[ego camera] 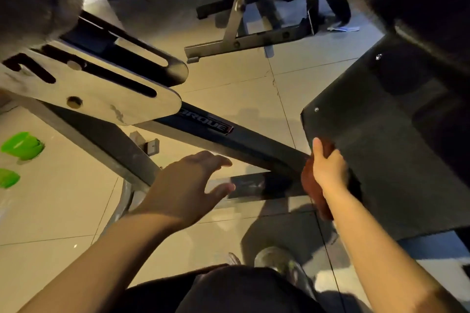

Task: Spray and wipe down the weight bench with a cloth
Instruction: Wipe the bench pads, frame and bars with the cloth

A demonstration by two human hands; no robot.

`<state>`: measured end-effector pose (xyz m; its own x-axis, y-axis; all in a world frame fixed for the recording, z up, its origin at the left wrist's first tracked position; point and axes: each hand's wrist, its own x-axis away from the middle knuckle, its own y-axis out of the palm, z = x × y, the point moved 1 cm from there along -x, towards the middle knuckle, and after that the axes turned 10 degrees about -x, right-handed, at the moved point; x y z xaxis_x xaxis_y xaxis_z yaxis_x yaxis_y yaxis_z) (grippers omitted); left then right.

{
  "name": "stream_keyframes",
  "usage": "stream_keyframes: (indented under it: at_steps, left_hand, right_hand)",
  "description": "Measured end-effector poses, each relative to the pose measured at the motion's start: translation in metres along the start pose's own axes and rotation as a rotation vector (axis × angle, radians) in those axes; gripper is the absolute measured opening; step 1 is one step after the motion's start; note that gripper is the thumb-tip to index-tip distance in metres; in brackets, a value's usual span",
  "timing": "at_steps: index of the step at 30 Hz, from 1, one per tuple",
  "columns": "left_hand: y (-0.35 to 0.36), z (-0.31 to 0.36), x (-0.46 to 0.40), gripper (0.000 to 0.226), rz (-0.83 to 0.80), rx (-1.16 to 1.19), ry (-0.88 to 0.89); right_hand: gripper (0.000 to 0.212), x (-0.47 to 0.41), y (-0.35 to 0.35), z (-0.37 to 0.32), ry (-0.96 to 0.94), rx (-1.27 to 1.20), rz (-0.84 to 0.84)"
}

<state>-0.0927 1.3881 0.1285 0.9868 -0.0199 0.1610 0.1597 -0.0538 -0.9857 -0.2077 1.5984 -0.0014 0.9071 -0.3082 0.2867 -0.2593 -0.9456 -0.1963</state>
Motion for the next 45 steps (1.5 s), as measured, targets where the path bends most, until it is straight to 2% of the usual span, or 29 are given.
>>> stream_keyframes:
  at_steps: [2, 4, 8, 10, 13, 15, 20, 24, 27, 31, 33, 36, 38, 41, 43, 45]
  left_hand:
    - [0.001, -0.005, -0.006, 0.058, -0.048, 0.024, 0.016]
    - [0.005, -0.015, -0.013, 0.055, -0.071, 0.072, -0.007]
    - [0.017, -0.030, -0.027, 0.051, -0.111, 0.051, -0.030]
    - [0.021, -0.031, -0.033, 0.052, -0.133, 0.030, -0.003]
    - [0.022, -0.025, -0.042, 0.063, -0.154, 0.003, 0.047]
    - [0.020, -0.020, -0.046, 0.071, -0.157, 0.002, 0.064]
    - [0.020, -0.018, -0.053, 0.072, -0.181, -0.015, 0.063]
    - [0.019, -0.020, -0.052, 0.072, -0.151, 0.004, 0.049]
    - [0.017, -0.021, -0.050, 0.069, -0.116, 0.046, 0.044]
    - [0.016, -0.027, -0.047, 0.051, -0.040, 0.088, -0.004]
    - [0.014, -0.033, -0.042, 0.049, 0.014, 0.130, -0.064]
    - [0.008, -0.041, -0.029, 0.047, 0.099, 0.230, -0.162]
    - [0.000, -0.045, -0.017, 0.050, 0.164, 0.367, -0.246]
    - [-0.016, -0.036, 0.002, 0.066, 0.253, 0.811, -0.383]
    - [-0.028, -0.022, 0.014, 0.058, 0.324, 1.125, -0.422]
    - [-0.043, -0.010, 0.030, 0.041, 0.454, 1.269, -0.407]
  right_hand:
    - [0.057, -0.030, 0.012, 0.008, 0.054, 0.008, 0.024]
    - [0.062, -0.047, 0.029, 0.018, 0.100, -0.013, -0.056]
    - [0.074, -0.047, 0.042, 0.045, -0.049, -0.030, -0.257]
    - [0.073, -0.046, 0.035, 0.062, -0.217, 0.176, -0.392]
    - [0.087, -0.057, 0.024, 0.087, -0.434, 0.563, -0.607]
    - [0.092, -0.071, 0.016, 0.098, -0.462, 0.740, -0.598]
    - [0.089, -0.082, 0.014, 0.098, -0.500, 1.003, -0.415]
    - [0.079, -0.069, 0.021, 0.084, -0.475, 0.933, -0.406]
    - [0.074, -0.047, 0.035, 0.064, -0.570, 0.786, -0.430]
    - [0.062, -0.008, 0.069, 0.023, -0.710, 0.577, -0.522]
    - [0.052, 0.008, 0.084, 0.001, -0.684, 0.416, -0.576]
    - [0.051, 0.033, 0.093, -0.030, -0.643, 0.240, -0.648]
    - [0.054, 0.053, 0.086, -0.048, -0.603, 0.123, -0.688]
    - [0.060, 0.090, 0.065, -0.069, -0.700, -0.046, -0.716]
    - [0.061, 0.112, 0.049, -0.080, -0.807, -0.126, -0.773]
    - [0.062, 0.134, 0.034, -0.092, -0.882, -0.123, -0.867]
